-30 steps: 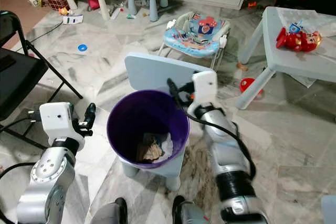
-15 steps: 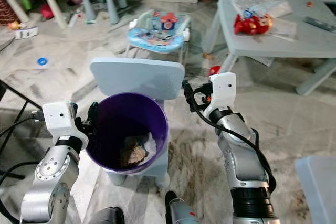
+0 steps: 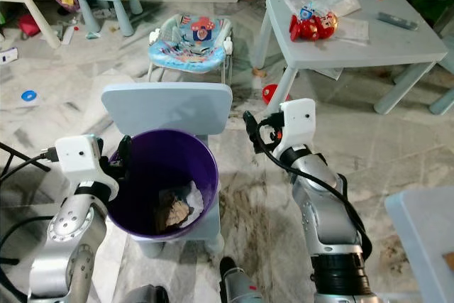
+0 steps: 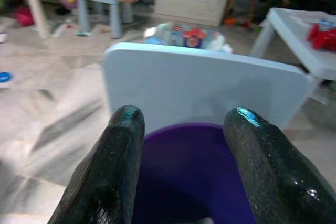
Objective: Picking trash to rubbish bin
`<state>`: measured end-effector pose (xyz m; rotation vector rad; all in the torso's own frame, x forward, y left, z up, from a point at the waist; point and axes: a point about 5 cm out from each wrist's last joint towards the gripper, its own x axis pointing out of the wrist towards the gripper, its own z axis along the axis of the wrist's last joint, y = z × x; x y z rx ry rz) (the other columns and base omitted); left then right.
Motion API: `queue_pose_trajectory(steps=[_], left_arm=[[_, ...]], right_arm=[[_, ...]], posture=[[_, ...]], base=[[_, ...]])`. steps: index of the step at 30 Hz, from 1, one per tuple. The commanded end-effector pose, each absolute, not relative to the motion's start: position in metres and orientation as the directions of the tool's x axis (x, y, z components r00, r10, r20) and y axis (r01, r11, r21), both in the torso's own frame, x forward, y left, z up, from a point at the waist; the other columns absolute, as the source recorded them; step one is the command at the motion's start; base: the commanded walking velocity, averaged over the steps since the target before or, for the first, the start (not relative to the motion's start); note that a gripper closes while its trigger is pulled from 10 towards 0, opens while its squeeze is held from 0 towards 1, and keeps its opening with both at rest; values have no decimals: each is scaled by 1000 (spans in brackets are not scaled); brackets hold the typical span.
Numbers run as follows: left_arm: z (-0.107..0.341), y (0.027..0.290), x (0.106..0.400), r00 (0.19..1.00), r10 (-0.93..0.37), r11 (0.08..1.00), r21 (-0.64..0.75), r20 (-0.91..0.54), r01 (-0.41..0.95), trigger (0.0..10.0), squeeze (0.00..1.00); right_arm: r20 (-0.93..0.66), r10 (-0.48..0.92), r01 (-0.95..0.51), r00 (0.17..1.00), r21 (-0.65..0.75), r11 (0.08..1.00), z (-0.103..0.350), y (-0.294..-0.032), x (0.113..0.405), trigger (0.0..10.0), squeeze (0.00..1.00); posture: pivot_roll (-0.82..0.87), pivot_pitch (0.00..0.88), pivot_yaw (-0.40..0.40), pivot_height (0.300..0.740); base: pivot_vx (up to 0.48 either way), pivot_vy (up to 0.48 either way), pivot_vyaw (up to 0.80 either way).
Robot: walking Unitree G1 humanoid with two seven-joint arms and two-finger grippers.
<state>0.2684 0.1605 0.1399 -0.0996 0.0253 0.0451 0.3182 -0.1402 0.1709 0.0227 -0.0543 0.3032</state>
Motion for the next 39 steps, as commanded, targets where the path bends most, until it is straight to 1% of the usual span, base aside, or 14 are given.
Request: queue_pose_trajectory(steps=[1,22,39], left_arm=[[136,160,267,998,40,994,-104,-39,-44,10000,0],[137,159,267,999,23,993,-112,-39,-27,10000,0],[136,158,268,999,16,994,-109,-43,-20,10000,0]], right_arm=[[74,300,-302,951,10,953,176,-140,317,10000,0],[70,301,-303,951,18,953,175,-137,317,10000,0],[73,304,-306,950,19,952,176,-136,318,10000,0]], posture=[[91,209,-57,740],[92,213,-51,740],[91,212,-51,740]], base=[[0,0,0],[0,0,0],[-264,0,0]])
